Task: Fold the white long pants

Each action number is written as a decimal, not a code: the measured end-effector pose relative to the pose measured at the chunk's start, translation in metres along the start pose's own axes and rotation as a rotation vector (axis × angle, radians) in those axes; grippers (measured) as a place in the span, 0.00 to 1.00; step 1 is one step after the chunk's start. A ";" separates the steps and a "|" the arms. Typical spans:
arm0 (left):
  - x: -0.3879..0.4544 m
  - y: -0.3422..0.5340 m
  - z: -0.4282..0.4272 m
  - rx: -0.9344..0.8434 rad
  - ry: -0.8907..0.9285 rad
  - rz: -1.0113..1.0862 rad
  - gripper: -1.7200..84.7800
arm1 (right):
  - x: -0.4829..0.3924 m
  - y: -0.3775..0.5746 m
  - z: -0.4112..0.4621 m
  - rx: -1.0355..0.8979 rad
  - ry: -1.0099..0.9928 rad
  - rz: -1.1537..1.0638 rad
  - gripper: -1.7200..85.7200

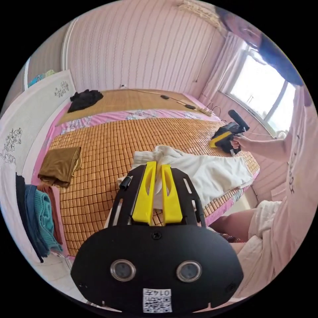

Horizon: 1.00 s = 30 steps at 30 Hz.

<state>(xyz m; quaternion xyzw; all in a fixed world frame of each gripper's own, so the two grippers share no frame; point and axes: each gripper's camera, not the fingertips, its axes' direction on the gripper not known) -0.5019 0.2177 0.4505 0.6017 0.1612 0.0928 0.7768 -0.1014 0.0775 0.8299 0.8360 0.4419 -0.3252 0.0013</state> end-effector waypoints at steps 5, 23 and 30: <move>-0.038 0.131 0.015 -0.383 -0.186 -0.394 0.08 | -0.033 -0.056 0.029 -0.007 0.009 -0.125 0.13; -0.108 0.276 0.066 -0.202 0.160 -1.169 0.16 | -0.120 -0.156 0.189 -0.341 0.141 -0.317 0.09; -0.071 0.201 0.000 0.059 0.175 -0.878 0.05 | -0.117 -0.129 0.024 -0.015 0.138 -0.314 0.08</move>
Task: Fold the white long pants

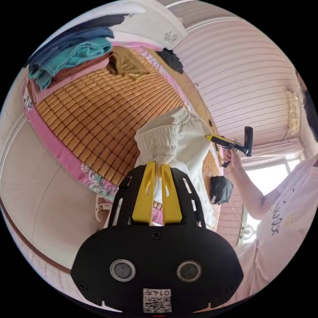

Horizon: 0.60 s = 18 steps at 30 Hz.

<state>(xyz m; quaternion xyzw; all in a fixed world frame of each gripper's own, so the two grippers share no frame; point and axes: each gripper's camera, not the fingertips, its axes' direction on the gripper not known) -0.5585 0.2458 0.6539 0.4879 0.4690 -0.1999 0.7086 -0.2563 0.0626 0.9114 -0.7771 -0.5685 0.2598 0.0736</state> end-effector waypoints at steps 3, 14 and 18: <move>0.023 -0.010 -0.034 0.135 0.017 0.036 0.05 | 0.010 -0.026 -0.038 0.004 0.013 -0.071 0.08; -0.083 -0.052 -0.021 0.128 -0.406 -0.248 0.08 | 0.025 -0.065 0.099 -0.067 -0.156 0.080 0.13; -0.021 -0.052 0.025 -0.021 -0.317 -0.042 0.08 | 0.042 0.080 0.068 -0.054 -0.040 0.350 0.12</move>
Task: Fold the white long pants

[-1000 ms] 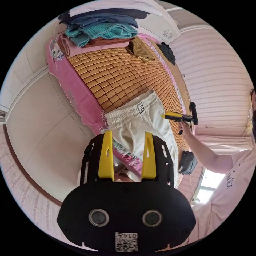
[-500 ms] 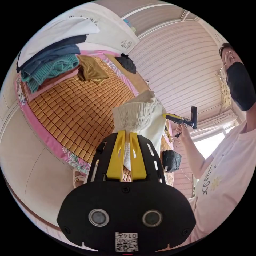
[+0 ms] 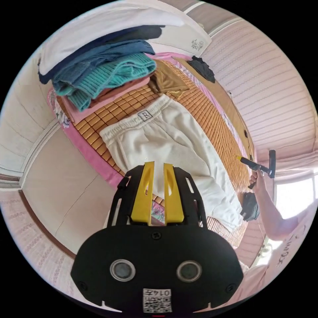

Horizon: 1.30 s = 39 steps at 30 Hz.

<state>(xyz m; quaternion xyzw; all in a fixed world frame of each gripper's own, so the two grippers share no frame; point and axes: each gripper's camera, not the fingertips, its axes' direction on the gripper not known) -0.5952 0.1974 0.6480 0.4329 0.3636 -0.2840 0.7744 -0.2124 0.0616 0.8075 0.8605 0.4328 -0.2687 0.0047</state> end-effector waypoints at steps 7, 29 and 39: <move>0.191 0.004 0.091 -0.233 0.056 0.578 0.11 | 0.096 0.225 -0.031 -0.131 0.257 0.607 0.13; 0.462 -0.049 0.300 -0.367 -0.244 0.908 0.01 | 0.268 0.355 -0.055 0.107 0.343 0.695 0.08; 0.506 -0.020 0.271 -0.327 -0.093 1.000 0.09 | 0.252 0.458 -0.056 0.133 0.350 0.787 0.14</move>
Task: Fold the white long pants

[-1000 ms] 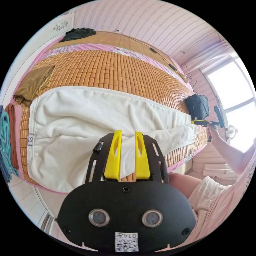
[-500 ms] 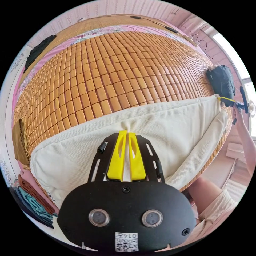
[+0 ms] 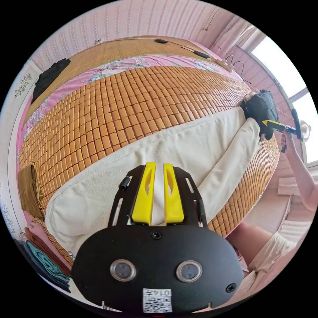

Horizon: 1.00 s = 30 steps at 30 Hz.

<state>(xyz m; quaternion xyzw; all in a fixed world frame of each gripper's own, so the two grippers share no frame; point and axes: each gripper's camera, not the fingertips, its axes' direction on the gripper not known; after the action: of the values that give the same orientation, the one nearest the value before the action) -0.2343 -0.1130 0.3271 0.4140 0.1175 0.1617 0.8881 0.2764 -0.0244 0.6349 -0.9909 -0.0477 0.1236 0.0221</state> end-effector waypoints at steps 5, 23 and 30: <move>0.084 0.033 0.002 -0.068 0.115 0.239 0.12 | 0.031 0.031 0.034 -0.063 -0.116 0.081 0.16; 0.149 0.081 0.010 -0.193 0.461 0.594 0.02 | 0.105 0.215 -0.037 -0.079 -0.198 0.221 0.05; 0.164 0.088 0.030 -0.292 0.458 0.543 0.06 | 0.131 0.258 0.047 -0.213 -0.192 0.398 0.12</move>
<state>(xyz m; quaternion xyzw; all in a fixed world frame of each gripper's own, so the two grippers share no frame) -0.0902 -0.0179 0.4023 0.2526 0.1744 0.4944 0.8132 0.4140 -0.2661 0.5429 -0.9613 0.1339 0.2133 -0.1119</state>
